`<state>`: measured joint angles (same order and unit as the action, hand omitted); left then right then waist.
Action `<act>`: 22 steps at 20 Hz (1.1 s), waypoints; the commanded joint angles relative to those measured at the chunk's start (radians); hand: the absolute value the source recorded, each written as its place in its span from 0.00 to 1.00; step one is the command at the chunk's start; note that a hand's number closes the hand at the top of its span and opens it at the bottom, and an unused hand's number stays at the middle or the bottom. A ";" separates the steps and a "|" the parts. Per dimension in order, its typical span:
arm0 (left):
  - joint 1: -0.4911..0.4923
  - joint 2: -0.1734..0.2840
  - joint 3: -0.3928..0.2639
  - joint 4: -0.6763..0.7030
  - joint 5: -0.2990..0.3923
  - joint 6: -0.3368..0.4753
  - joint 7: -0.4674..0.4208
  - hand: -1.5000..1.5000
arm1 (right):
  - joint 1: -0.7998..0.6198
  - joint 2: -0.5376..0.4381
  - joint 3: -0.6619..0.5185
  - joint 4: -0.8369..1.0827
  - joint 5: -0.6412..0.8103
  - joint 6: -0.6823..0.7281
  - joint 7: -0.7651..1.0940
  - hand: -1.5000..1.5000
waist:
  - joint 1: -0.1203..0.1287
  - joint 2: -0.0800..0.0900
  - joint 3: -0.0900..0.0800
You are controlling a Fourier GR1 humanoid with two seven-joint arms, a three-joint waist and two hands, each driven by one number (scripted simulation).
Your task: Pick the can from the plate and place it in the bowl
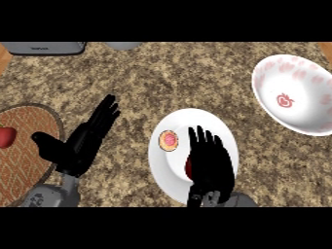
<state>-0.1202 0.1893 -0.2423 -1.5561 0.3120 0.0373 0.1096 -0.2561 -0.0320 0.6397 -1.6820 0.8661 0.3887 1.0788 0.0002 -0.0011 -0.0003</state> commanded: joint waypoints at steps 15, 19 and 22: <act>-0.021 -0.043 0.080 0.024 -0.020 -0.075 0.025 0.50 | -0.042 0.032 -0.059 0.218 0.055 -0.084 -0.037 0.00 | 0.003 0.001 0.000; 0.008 -0.098 0.031 -0.035 -0.102 -0.008 0.064 0.50 | 0.032 0.023 -0.053 0.197 0.142 -0.147 -0.171 1.00 | 0.001 0.000 0.000; -0.021 -0.067 0.091 0.024 -0.081 -0.086 0.034 0.50 | -0.018 0.032 -0.064 0.186 0.139 -0.096 -0.159 1.00 | 0.000 0.001 0.000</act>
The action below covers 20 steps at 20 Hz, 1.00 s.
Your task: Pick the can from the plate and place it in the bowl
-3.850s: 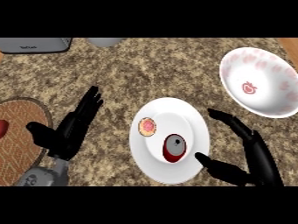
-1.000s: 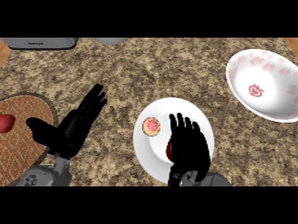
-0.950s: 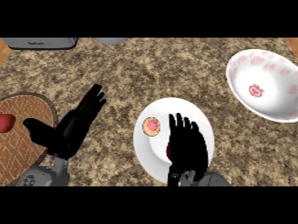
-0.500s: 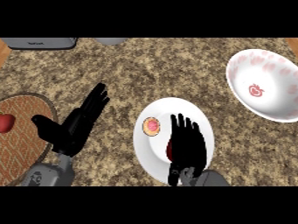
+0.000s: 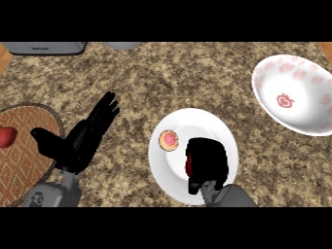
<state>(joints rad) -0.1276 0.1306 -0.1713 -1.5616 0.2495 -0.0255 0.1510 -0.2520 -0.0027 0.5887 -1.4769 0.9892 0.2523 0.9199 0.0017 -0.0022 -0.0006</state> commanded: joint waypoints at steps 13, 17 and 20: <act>0.010 -0.035 0.058 0.004 -0.019 -0.050 0.012 0.50 | 0.055 -0.121 0.054 -0.069 0.053 -0.006 -0.147 1.00 | -0.003 0.001 0.001; 0.009 -0.048 0.043 0.039 -0.049 -0.033 -0.016 0.50 | 0.150 -0.397 0.015 -0.201 -0.064 0.003 -0.431 1.00 | -0.018 0.000 0.001; 0.001 -0.046 0.045 -0.008 -0.042 -0.032 0.016 0.50 | 0.204 -0.496 -0.034 -0.208 -0.006 -0.089 -0.485 1.00 | -0.009 0.000 0.001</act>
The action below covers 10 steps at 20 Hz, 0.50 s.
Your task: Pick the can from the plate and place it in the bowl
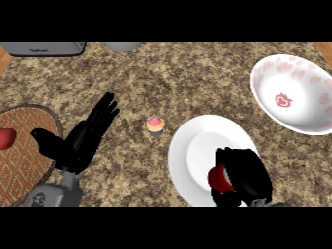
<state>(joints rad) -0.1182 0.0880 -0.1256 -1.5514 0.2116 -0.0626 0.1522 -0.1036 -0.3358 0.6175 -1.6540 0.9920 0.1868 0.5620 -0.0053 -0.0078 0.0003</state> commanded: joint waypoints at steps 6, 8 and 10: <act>0.037 0.016 0.016 -0.007 -0.007 -0.023 -0.024 0.50 | 0.211 -0.222 -0.132 -0.458 -0.044 -0.005 -0.053 1.00 | -0.015 0.003 -0.001; 0.017 0.015 0.027 0.010 0.008 -0.031 -0.002 0.50 | 0.250 -0.200 -0.117 -0.565 -0.016 0.013 0.007 1.00 | -0.013 0.004 -0.001; -0.009 -0.013 0.016 0.037 -0.010 -0.008 -0.018 0.50 | 0.219 -0.207 -0.160 -0.665 -0.021 0.044 0.036 1.00 | -0.015 0.004 -0.001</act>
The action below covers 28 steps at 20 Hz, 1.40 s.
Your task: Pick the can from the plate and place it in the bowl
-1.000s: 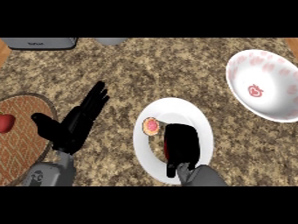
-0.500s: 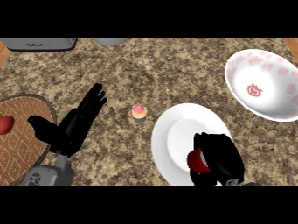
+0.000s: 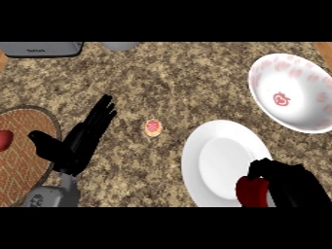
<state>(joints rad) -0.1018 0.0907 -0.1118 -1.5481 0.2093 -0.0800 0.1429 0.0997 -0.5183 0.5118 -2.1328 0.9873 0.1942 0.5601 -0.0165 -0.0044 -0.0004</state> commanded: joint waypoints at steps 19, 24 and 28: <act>-0.007 -0.034 -0.017 0.022 -0.056 0.003 -0.023 0.50 | -0.386 0.066 -0.562 -0.059 -0.215 0.263 -0.006 1.00 | 0.020 0.005 0.000; -0.027 -0.016 0.017 -0.007 -0.006 -0.025 0.037 0.50 | -0.512 0.065 -0.649 0.156 -0.261 0.215 -0.083 1.00 | 0.024 0.006 0.000; -0.060 -0.023 0.021 -0.004 -0.007 -0.017 0.057 0.50 | -0.615 0.046 -0.663 0.434 -0.209 0.095 -0.219 1.00 | 0.034 0.009 0.001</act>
<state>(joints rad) -0.1409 0.0559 -0.1132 -1.5555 0.1780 -0.0798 0.1745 -0.4158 -0.4611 -0.1179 -1.9081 0.7626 0.3688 0.4365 0.0094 0.0022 -0.0001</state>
